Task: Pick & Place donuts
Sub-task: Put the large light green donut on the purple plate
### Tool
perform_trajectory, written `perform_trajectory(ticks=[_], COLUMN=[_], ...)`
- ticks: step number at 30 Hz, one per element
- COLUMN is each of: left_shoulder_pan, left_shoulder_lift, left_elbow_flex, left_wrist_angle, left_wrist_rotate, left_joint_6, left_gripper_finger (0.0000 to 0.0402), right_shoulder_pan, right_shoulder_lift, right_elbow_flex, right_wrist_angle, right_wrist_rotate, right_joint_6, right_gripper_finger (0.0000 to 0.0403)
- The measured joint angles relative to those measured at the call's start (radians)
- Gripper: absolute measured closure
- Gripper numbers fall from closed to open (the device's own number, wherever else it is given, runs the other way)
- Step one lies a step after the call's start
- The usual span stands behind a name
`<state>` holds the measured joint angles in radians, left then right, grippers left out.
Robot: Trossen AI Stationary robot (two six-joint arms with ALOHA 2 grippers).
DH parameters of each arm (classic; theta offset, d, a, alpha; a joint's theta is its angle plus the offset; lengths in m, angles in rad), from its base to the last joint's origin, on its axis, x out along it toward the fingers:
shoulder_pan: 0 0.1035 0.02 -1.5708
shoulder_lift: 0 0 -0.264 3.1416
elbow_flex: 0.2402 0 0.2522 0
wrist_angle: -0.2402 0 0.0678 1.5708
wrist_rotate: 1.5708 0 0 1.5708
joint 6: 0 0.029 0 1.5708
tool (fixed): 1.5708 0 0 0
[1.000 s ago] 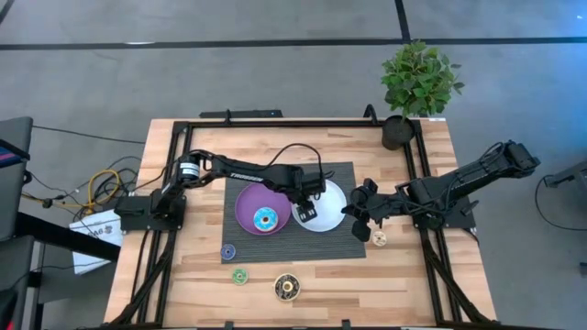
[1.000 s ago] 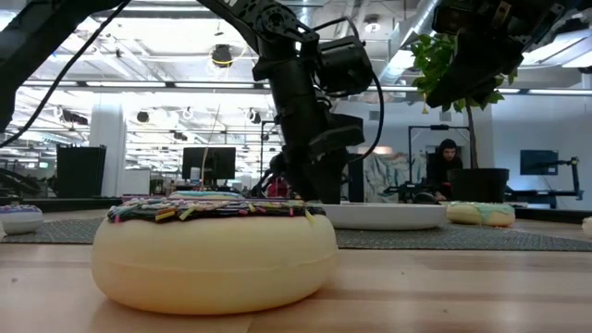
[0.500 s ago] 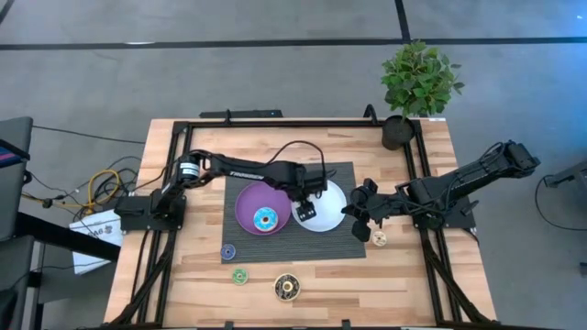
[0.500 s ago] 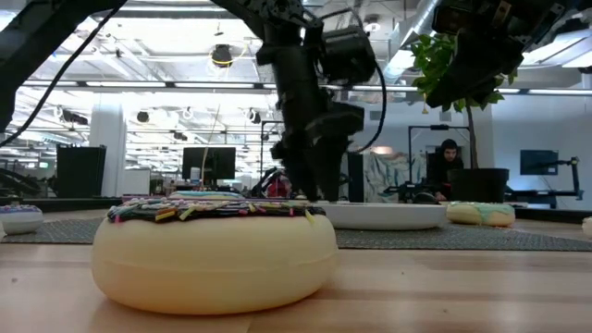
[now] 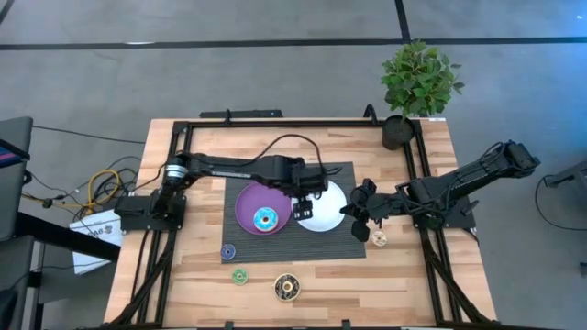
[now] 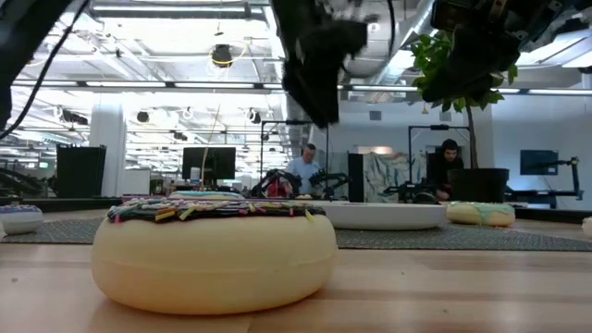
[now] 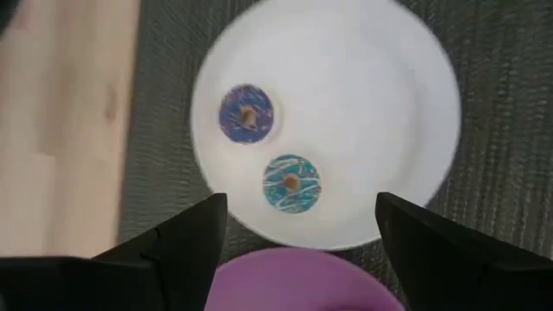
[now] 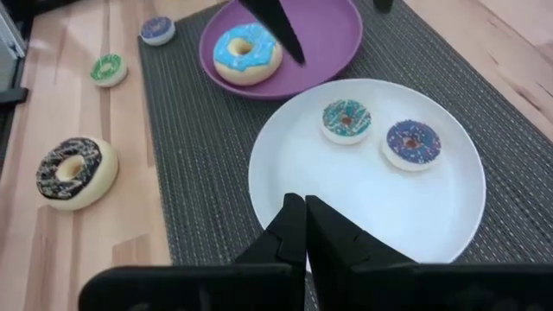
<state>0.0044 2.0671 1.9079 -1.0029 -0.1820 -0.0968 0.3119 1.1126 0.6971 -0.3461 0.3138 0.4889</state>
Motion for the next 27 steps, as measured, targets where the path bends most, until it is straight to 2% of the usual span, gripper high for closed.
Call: perform_trajectory(ticks=[3,6,13,18,24,27], left_shoulder_pan=[-0.006,-0.003,-0.003,-0.002,-0.003,-0.005], left_shoulder_lift=[-0.084,-0.185,-0.512,-0.798,-1.140,-1.291], left_elbow_flex=[-0.086,-0.229,-0.683,-0.993,-1.242,-1.328], left_wrist_angle=[0.095,0.204,0.544,0.767,0.811,0.801], left_wrist_rotate=[-0.004,0.022,0.138,0.146,0.145,0.151], left_joint_6=[0.010,0.023,-0.037,-0.108,-0.152,-0.153], left_gripper_finger=[0.0121,0.0130,0.0143,0.0143,0.0143,0.0143], right_shoulder_pan=[0.000,0.000,-0.019,-0.061,-0.137,-0.180], right_shoulder_lift=[0.000,0.000,0.005,0.005,0.005,0.005], right_elbow_flex=[0.000,0.000,0.000,0.000,0.000,0.021], right_wrist_angle=[0.007,0.026,0.095,0.202,0.323,0.311], right_wrist_rotate=[0.001,0.002,0.088,0.116,0.161,0.161], right_joint_6=[0.000,0.000,0.041,0.043,0.087,0.088], right_gripper_finger=[0.0403,0.0403,0.0403,0.0403,0.0403,0.0403])
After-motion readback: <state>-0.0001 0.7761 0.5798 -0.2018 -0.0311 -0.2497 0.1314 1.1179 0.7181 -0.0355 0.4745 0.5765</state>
